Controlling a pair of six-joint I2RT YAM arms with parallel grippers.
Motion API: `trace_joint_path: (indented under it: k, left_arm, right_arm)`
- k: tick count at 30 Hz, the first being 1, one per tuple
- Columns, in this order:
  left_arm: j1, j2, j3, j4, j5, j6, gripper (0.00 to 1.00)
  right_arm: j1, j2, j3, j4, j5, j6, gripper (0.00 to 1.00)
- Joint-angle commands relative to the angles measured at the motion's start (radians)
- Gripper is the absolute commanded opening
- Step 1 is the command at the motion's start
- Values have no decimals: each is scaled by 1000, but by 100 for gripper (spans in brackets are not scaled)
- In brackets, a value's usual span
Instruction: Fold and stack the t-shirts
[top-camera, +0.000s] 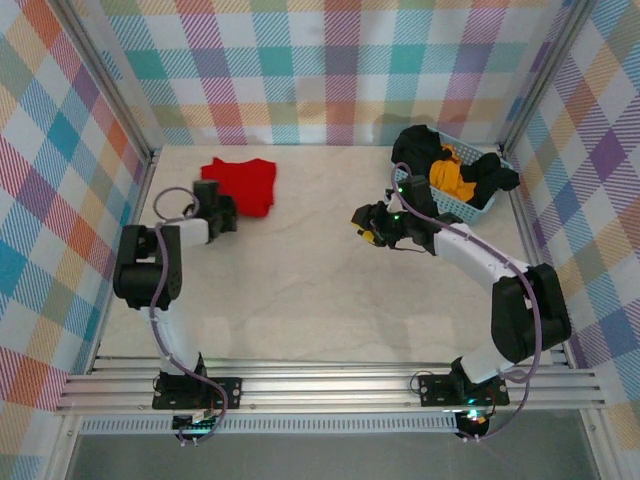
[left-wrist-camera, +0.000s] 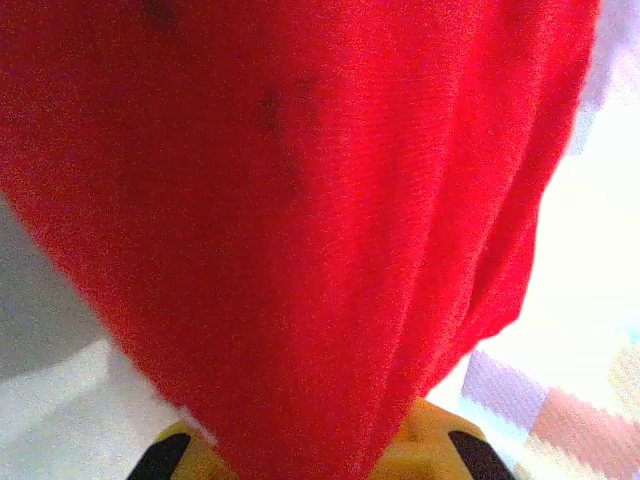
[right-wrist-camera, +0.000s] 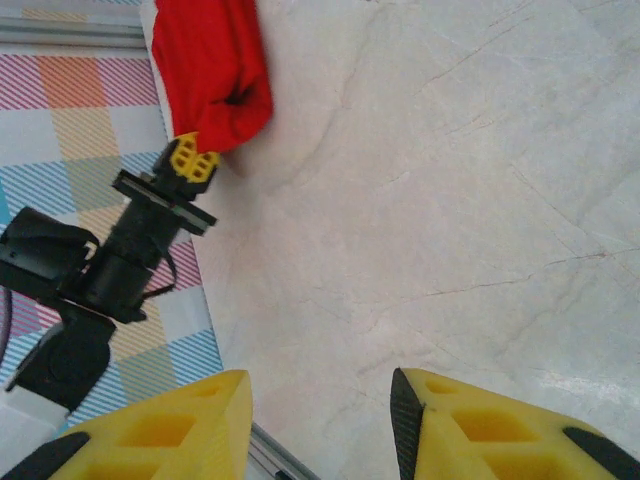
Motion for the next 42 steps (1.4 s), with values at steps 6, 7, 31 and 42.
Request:
trace_joint_path:
  k: [6, 7, 31, 42]
  left_arm:
    - [211, 212, 283, -139, 206, 287, 0]
    - [227, 234, 314, -153, 210, 309, 0]
    - [108, -640, 120, -697, -118, 678, 100]
    - [-70, -1126, -581, -239, -544, 1069, 100]
  right_arm:
    - [3, -31, 0, -41, -37, -40, 42]
    - [3, -31, -1, -42, -38, -41, 42]
    - [-22, -468, 9, -345, 665, -377, 100]
    - [-32, -810, -612, 223, 1079, -888, 100]
